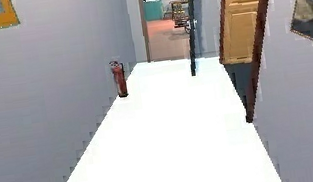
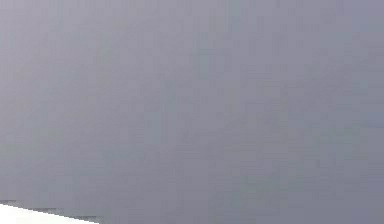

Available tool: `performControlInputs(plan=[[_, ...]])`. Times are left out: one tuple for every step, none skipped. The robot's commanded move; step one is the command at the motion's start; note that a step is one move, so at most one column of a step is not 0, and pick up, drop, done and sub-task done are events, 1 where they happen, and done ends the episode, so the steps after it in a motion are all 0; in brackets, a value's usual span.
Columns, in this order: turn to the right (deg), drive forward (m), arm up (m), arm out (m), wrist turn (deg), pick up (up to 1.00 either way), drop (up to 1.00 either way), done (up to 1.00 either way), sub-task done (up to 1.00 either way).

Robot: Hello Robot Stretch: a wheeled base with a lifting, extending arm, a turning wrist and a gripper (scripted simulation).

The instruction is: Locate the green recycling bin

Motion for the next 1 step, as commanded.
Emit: performControlInputs(plan=[[0.0,1.0,0.0,0.0,0.0,0.0,0.0,0.0,0.0]])
